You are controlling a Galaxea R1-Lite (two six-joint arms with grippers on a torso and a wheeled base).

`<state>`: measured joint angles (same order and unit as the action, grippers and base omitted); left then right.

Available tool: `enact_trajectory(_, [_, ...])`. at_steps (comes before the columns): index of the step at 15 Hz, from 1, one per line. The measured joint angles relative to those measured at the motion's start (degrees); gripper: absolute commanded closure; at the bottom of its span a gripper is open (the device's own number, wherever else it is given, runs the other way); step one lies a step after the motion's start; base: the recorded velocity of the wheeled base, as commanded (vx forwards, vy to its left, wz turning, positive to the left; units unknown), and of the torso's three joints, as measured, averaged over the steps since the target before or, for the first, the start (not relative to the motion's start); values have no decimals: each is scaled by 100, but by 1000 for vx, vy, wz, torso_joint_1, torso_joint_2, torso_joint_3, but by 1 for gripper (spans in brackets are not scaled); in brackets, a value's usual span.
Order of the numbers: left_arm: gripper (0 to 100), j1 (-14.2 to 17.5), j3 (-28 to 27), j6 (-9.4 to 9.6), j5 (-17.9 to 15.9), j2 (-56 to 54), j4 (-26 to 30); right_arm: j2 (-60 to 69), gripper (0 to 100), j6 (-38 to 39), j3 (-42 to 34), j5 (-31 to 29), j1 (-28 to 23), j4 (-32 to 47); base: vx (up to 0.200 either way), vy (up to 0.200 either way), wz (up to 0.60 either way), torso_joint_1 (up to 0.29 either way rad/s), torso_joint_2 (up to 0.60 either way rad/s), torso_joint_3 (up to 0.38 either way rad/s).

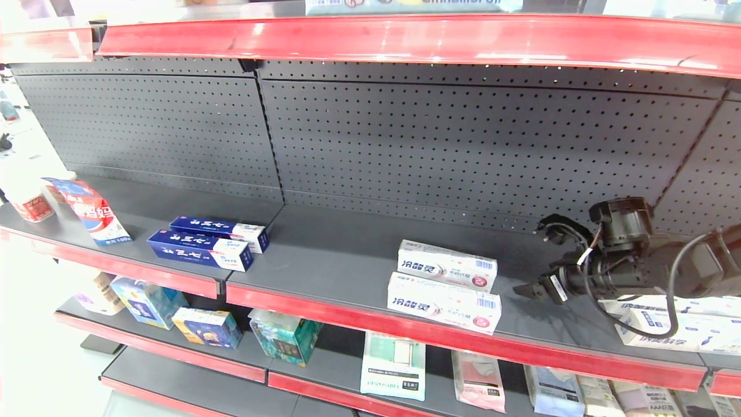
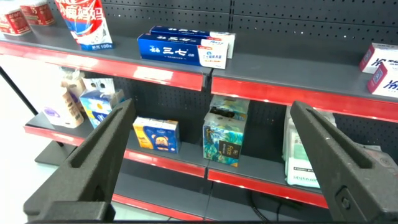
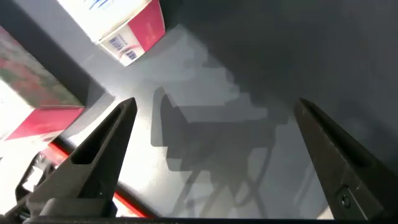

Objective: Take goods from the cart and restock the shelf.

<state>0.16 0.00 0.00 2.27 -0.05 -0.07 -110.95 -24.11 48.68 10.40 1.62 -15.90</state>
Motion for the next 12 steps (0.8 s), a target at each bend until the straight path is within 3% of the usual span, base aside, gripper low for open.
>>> enact_trajectory(7, [0, 0, 0, 0, -2, 0, 0, 883, 0, 1046, -706, -461, 74, -244, 0, 0, 0, 0, 0, 0])
enact_trajectory(12, [0, 0, 0, 0, -2, 0, 0, 1615, 0, 1120, -1723, -666, 173, -321, 0, 0, 0, 0, 0, 0])
